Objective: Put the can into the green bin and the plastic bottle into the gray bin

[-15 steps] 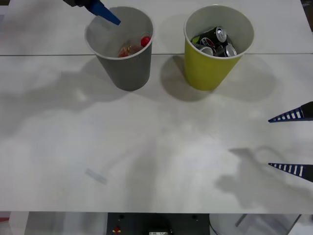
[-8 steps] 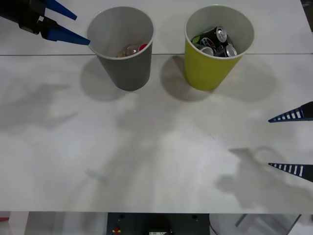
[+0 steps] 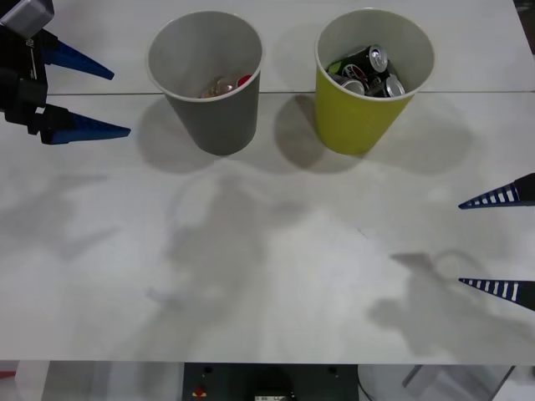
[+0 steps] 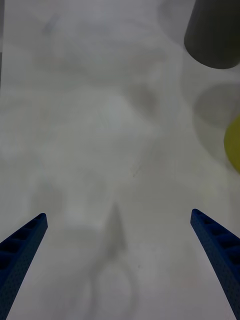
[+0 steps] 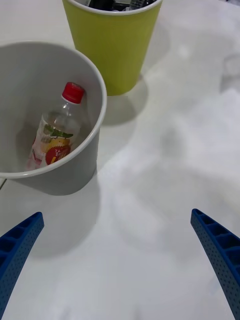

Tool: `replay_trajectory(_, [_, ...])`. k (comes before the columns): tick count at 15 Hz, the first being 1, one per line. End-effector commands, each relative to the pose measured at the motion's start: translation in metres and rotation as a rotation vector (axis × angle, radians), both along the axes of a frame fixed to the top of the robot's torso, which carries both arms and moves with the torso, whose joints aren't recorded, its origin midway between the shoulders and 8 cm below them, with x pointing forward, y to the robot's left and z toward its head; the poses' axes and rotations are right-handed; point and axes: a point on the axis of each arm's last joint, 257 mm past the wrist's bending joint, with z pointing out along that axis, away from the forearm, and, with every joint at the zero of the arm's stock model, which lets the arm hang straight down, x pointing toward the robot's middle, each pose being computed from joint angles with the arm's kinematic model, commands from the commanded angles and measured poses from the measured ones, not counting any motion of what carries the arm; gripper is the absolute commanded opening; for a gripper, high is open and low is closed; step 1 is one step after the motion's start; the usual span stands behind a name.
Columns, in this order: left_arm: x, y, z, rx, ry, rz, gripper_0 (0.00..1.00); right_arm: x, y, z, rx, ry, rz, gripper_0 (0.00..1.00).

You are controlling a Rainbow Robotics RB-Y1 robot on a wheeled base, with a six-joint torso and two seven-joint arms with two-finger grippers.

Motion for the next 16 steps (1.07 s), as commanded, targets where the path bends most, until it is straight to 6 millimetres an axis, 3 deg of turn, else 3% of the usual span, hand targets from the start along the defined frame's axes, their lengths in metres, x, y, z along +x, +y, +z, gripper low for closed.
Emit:
replay_trajectory(1, [-0.015,0.007,-0.017,0.058,-0.066,-0.053,1.0,0.0,0.0,0.0,0.0,0.0,0.0,1.0])
replay_trajectory(10, [-0.067,0.006,-0.067,0.061,-0.116,-0.105,1.0,0.0,0.0,0.0,0.0,0.0,0.0,1.0])
replay_trajectory(16, [-0.096,0.015,-0.108,0.228,-0.135,-0.226,1.0,0.0,0.0,0.0,0.0,0.0,0.0,1.0])
